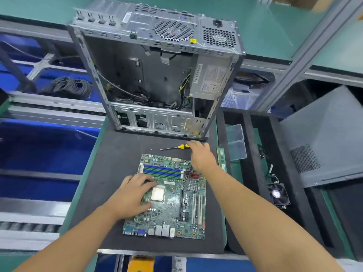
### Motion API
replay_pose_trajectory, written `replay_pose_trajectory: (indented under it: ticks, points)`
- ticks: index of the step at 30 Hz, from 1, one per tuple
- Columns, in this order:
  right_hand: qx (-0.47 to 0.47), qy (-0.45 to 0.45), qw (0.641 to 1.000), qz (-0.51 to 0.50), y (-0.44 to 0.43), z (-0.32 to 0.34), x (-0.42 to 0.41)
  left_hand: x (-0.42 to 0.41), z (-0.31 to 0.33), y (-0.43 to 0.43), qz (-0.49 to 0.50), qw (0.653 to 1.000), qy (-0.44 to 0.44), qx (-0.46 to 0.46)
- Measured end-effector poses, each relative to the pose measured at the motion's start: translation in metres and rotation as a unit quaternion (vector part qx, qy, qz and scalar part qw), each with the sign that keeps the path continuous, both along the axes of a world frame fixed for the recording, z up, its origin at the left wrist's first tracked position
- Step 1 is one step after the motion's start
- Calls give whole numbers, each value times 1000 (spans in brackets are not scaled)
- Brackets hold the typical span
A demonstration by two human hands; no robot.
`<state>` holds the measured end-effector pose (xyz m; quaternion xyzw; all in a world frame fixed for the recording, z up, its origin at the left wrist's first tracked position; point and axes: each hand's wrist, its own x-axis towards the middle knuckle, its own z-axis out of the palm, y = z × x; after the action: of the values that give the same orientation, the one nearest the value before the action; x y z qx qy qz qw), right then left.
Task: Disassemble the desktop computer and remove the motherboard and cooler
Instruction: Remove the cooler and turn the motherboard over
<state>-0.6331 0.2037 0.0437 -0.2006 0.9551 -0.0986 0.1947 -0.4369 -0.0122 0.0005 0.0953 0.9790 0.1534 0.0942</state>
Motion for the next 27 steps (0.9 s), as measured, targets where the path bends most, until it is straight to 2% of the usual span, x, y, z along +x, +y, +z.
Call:
replay_pose_trajectory:
  ticks: [3,5,7,9,13,16,19,27]
  points:
    - [-96,60,994,-9,-11,0,14,-2,0,2,-10,1000,20,-15]
    - [-157,26,986,48,-18,5,31,-5,0,4,-14,999,26,-23]
    - [-172,-12,977,129,-23,9,50,-10,1,6,-18,999,18,-27]
    - [-160,-34,969,184,-25,10,64,-17,4,8,-18,999,9,-35]
    - [-58,-79,958,268,-24,2,82,-20,4,13,-8,997,11,-80]
    - [5,-43,950,310,-18,-11,89,-16,1,15,14,997,5,-77]
    - [1,2,947,322,-16,-17,95,-13,2,18,30,996,-6,-79]
    - [-1,18,941,338,-10,-13,105,-15,2,15,42,999,-24,-23]
